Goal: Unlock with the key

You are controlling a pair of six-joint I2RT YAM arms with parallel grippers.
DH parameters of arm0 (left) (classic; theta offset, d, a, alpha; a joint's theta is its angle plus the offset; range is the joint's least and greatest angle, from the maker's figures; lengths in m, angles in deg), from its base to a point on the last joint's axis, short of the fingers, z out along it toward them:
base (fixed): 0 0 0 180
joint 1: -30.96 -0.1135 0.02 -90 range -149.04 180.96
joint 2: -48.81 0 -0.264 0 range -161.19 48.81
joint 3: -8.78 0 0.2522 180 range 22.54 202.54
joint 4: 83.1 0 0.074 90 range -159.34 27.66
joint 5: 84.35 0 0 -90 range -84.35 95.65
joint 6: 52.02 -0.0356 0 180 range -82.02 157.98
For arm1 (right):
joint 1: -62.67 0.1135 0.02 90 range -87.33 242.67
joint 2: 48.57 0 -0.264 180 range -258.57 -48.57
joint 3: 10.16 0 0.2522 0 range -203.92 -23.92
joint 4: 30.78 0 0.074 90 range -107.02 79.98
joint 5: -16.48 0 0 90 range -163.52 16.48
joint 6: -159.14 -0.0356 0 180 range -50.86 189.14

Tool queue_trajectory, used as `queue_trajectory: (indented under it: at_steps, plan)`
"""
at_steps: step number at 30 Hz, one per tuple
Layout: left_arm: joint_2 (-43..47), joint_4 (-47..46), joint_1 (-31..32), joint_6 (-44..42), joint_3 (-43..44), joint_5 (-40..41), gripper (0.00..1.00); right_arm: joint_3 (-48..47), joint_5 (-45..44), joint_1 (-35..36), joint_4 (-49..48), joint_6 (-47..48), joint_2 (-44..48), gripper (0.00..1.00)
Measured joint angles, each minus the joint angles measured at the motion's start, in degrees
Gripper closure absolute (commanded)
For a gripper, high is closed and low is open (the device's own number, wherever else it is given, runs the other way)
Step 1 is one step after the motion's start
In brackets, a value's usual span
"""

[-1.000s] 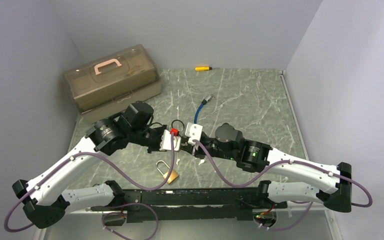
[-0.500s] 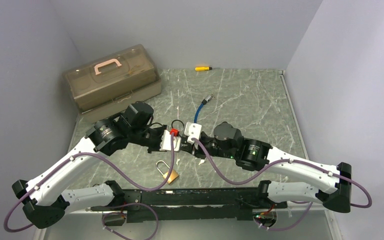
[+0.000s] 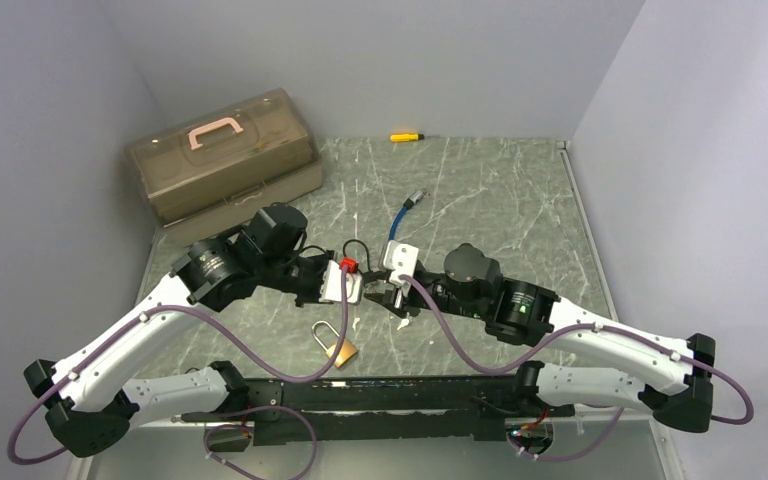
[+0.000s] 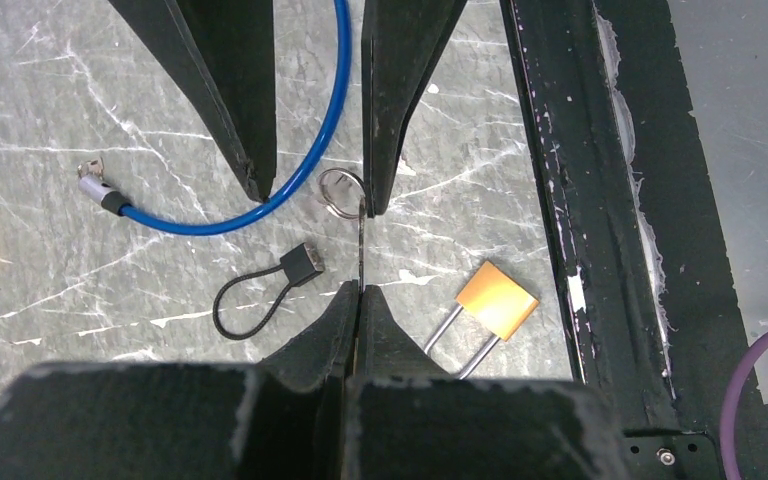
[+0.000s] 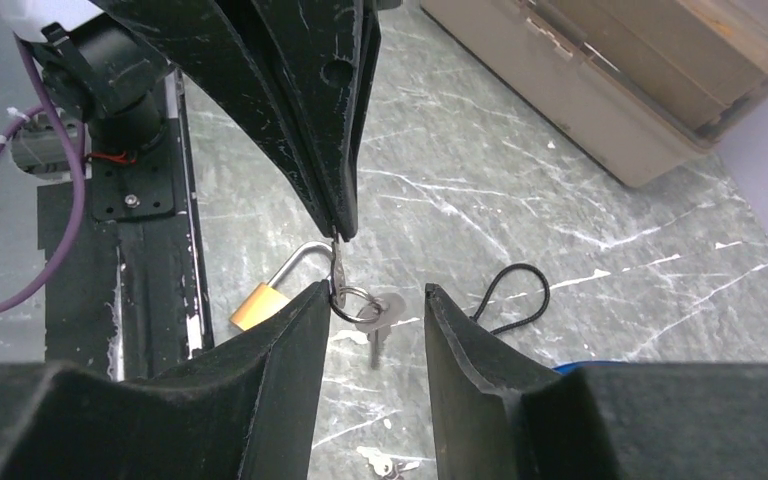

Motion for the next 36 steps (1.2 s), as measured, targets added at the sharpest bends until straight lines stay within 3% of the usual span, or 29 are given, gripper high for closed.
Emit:
queue_trajectory:
  at_steps: [9, 18, 27, 31, 36]
  plan:
    - [0.0, 0.1, 0.1, 0.0, 0.0, 0.0, 1.00, -1.7, 2.4, 0.0, 0.3, 0.0, -1.1, 0.65]
    - [0.0, 0.3, 0.2, 0.0, 0.0, 0.6, 1.00, -4.7, 5.1, 0.0, 3.6, -0.1, -4.7, 1.00]
    - [0.3, 0.6, 0.2, 0.0, 0.1, 0.4, 1.00, -8.1, 6.1, 0.0, 8.1, 0.5, -6.5, 1.00]
    - [0.3, 0.1, 0.2, 0.0, 0.1, 0.1, 1.00, -9.0, 6.0, 0.0, 9.3, 0.9, -6.6, 0.83]
    - [0.3, 0.3, 0.2, 0.2, 0.1, 0.1, 1.00, -9.0, 5.5, 0.0, 9.5, 1.3, -6.7, 0.84]
